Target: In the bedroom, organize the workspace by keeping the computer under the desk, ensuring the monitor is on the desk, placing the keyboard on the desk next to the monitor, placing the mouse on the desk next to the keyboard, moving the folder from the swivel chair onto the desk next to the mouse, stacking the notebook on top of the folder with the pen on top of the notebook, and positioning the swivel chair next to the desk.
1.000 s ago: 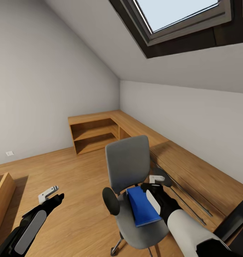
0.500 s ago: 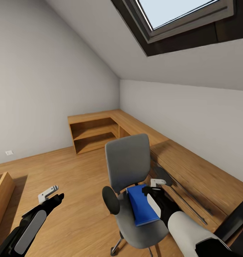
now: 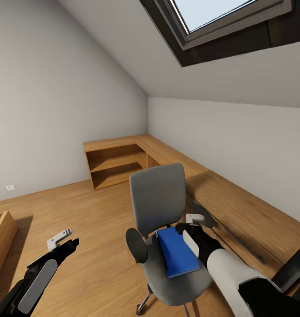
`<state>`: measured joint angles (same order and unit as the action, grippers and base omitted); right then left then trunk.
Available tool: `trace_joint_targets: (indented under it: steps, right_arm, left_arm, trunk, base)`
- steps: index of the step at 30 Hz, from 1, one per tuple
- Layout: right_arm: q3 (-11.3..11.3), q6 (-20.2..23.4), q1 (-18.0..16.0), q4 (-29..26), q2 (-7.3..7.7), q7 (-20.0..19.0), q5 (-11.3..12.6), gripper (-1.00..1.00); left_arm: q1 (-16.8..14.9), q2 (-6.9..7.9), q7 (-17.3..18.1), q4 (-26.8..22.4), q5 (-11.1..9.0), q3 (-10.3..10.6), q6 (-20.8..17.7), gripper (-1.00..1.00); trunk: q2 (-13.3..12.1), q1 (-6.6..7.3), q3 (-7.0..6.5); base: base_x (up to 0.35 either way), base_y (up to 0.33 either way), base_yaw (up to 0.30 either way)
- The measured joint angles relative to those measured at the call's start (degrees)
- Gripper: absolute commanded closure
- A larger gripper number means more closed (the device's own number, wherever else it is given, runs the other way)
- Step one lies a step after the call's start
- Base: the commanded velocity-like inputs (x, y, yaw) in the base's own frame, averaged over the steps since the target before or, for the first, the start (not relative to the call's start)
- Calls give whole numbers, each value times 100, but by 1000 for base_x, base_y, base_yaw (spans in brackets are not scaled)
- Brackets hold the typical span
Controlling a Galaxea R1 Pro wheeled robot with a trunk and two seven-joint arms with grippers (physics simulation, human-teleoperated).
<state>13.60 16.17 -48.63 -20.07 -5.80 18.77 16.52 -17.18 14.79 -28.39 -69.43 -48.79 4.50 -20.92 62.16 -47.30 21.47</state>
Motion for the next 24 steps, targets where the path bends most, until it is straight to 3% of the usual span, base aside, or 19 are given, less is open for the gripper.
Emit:
trace_joint_targets:
  steps: [3, 5, 12, 19, 24]
  right_arm:
    - [-1, 2, -414, 370, 29, -81, 15, -100]
    - [-4, -8, -707, 620, 156, -350, 24, -100]
    - [-74, -187, -843, 787, 241, -619, 171, -100]
    - [-75, -371, -855, 984, 266, -645, 204, -100]
    - [-60, -448, -848, 1014, 248, -646, 194, -100]
  left_arm:
    - [0, 5, -1, -2, 1, 0, 1, -100]
    - [0, 7, -2, -7, 2, 0, 3, -100]
    - [0, 4, -3, -9, -18, 0, 3, -100]
    - [113, 0, -3, -22, -5, 0, 6, -100]
    - [732, 22, -2, -1290, 1, -18, 7, -100]
  trunk:
    - [120, -66, 54]
    - [201, -110, 90]
    - [482, -264, 216]
    - [763, -418, 342]
    - [964, -527, 432]
  base:
    - [0, 0, 0]
    - [0, 0, 0]
    - [0, 0, 0]
    - [0, 0, 0]
    - [0, 0, 0]
